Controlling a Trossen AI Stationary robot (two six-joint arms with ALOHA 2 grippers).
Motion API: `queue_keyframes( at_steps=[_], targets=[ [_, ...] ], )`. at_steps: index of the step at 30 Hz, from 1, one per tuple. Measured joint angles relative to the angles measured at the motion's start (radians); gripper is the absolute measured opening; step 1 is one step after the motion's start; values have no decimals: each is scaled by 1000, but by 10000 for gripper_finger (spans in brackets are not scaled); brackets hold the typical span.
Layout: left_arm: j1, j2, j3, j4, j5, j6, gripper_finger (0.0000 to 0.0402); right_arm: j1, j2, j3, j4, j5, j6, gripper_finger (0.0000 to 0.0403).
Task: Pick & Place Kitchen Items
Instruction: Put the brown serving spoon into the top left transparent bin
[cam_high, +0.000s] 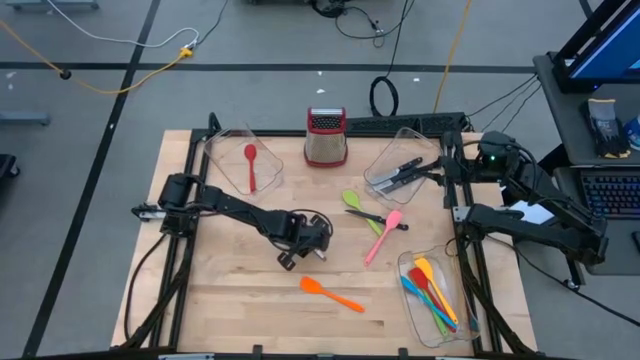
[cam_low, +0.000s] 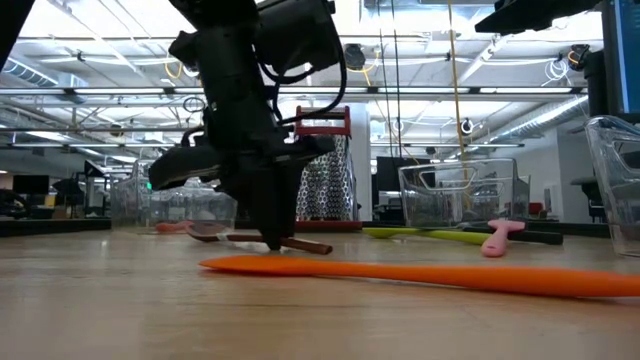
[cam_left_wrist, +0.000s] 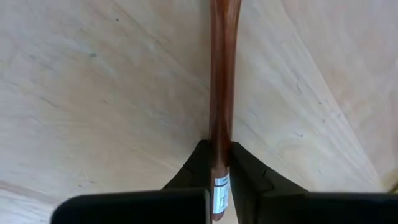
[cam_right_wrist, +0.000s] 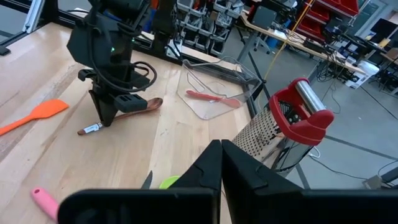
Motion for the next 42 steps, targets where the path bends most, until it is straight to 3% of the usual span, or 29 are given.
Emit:
queue_keyframes(
  at_steps=[13, 22, 30, 42],
  targets=[
    [-17, 9, 142, -40, 22, 78, 20, 0, 0, 0, 0, 0, 0, 0],
    [-24, 7, 213, -37, -46, 182, 17, 0, 1, 0, 0, 0, 0, 0],
    [-23, 6, 299, 81, -105, 466, 13, 0, 1, 0, 0, 0, 0, 0],
    [-22, 5, 309, 537, -245, 1049, 12, 0, 1, 0, 0, 0, 0, 0]
  ],
)
